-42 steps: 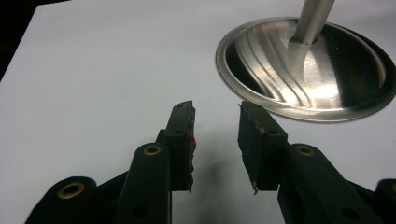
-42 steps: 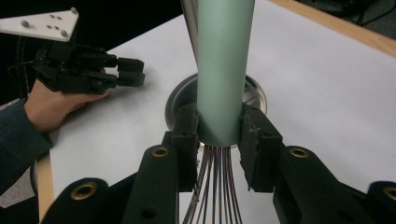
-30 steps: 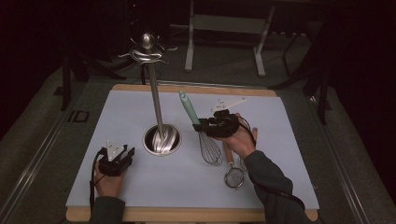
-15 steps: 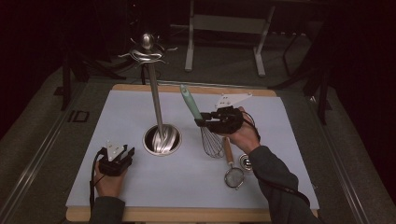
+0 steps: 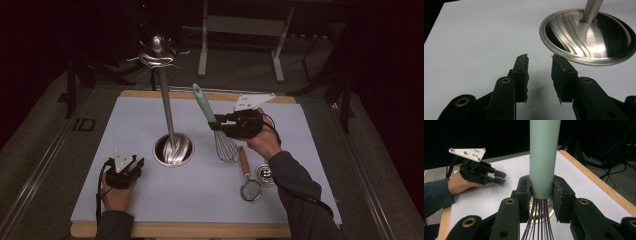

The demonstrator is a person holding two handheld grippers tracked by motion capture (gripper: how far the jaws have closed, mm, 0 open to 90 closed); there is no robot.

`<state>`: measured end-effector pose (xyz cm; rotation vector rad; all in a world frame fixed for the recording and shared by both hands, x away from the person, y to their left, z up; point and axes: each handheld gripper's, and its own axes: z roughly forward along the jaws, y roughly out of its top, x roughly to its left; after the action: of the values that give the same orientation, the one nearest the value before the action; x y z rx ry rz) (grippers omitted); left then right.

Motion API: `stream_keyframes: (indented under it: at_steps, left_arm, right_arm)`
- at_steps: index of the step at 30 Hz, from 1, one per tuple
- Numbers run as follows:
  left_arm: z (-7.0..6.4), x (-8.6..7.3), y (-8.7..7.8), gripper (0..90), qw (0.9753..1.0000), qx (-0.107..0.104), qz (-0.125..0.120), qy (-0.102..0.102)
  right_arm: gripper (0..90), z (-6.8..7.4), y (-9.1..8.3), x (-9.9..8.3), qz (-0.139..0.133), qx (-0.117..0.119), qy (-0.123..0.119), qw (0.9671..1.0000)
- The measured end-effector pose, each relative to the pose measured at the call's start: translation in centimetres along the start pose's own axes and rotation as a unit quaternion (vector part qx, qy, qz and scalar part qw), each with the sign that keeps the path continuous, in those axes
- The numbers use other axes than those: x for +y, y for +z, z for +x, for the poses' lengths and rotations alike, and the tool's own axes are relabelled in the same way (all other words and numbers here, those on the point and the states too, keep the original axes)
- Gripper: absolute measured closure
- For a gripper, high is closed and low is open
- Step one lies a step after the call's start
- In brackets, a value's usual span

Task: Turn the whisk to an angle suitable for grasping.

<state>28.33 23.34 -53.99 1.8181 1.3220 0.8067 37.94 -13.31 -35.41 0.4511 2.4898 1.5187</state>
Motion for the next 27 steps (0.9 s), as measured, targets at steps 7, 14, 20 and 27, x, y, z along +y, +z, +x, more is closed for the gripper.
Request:
stream_keyframes:
  at_steps: [7,14,20,27]
  left_arm:
    - [0.0,0.0,0.0,66.6,1.0000,0.000,0.000,0.001]
    - [0.0,0.0,0.0,66.6,1.0000,0.000,0.000,0.000]
    - [0.0,0.0,0.0,66.6,1.0000,0.001,0.001,0.002]
    - [0.0,0.0,0.0,66.6,1.0000,0.001,0.001,0.001]
  right_arm:
    - [69.2,0.2,-0.4,0.8,-0.009,0.004,-0.012,0.9999]
    - [69.2,0.4,-0.8,1.6,-0.018,0.006,-0.020,0.9996]
    - [69.2,0.5,-1.2,2.4,-0.026,0.008,-0.029,0.9992]
    - [69.2,0.9,-1.3,3.7,-0.034,0.010,-0.039,0.9986]
